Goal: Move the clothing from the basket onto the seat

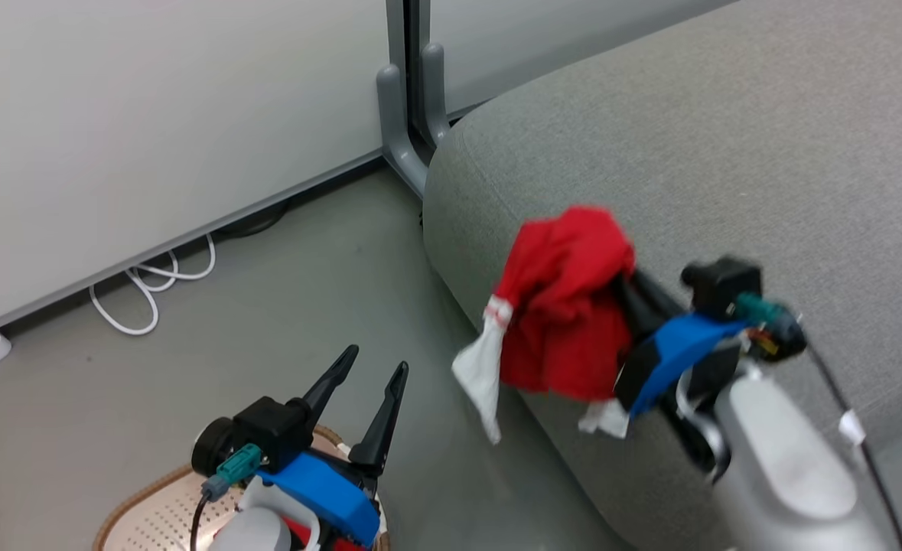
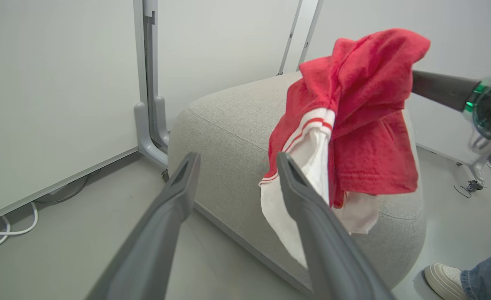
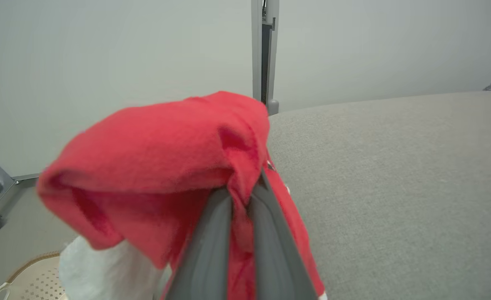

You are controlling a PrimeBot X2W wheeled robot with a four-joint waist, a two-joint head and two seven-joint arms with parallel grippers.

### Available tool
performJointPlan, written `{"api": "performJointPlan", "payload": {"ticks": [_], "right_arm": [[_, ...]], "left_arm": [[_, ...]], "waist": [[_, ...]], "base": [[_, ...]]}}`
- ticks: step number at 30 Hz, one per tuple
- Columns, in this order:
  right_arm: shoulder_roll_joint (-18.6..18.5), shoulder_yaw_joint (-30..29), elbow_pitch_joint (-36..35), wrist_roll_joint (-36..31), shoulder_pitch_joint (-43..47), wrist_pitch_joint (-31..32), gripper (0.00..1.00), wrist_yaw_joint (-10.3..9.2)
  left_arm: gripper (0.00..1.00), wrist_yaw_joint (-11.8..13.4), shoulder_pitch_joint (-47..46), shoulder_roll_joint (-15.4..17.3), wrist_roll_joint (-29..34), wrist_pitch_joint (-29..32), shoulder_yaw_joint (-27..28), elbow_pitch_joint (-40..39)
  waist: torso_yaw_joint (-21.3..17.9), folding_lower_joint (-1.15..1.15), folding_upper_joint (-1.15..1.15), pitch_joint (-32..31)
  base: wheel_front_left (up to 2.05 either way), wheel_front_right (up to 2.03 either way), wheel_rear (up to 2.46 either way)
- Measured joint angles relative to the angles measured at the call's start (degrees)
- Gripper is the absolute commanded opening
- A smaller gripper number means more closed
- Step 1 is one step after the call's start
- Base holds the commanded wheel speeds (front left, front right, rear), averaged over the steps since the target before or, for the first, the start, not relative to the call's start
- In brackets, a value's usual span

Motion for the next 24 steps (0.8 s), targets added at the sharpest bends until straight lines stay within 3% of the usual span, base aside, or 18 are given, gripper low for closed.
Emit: {"api": "performJointPlan", "payload": {"ticks": [8, 15, 21, 24], "right_arm": [[-5.70, -11.34, 3.18, 1.90, -17.36, 3.20, 0.00, 0.01], [-14.57, -23.38, 6.25, -2.31, -29.99, 3.38, 0.00, 0.01], [-19.83, -31.88, 8.13, -6.28, -32.51, 1.42, 0.00, 0.04], [-20.61, -34.82, 9.42, -7.10, -31.77, 0.35, 0.00, 0.03]], "left_arm": [[1.00, 0.00, -6.38, 2.20, 1.01, 0.00, -2.87, -1.88], [1.00, 0.00, -13.91, 5.01, 1.98, 0.87, -4.38, -5.86], [1.00, 0.03, -18.30, 6.57, 3.21, 1.86, -4.91, -9.46], [1.00, 0.36, -19.83, 7.33, 4.38, 2.10, -5.00, -10.84]], "waist": [[2.04, 0.02, 0.00, 6.90], [4.98, 0.02, 0.00, 16.95], [7.76, 0.02, 0.00, 25.97], [9.23, 0.02, 0.00, 29.76]], "base": [[0.00, 0.00, 0.00], [0.00, 0.00, 0.00], [0.00, 0.00, 0.00], [0.00, 0.00, 0.00]]}}
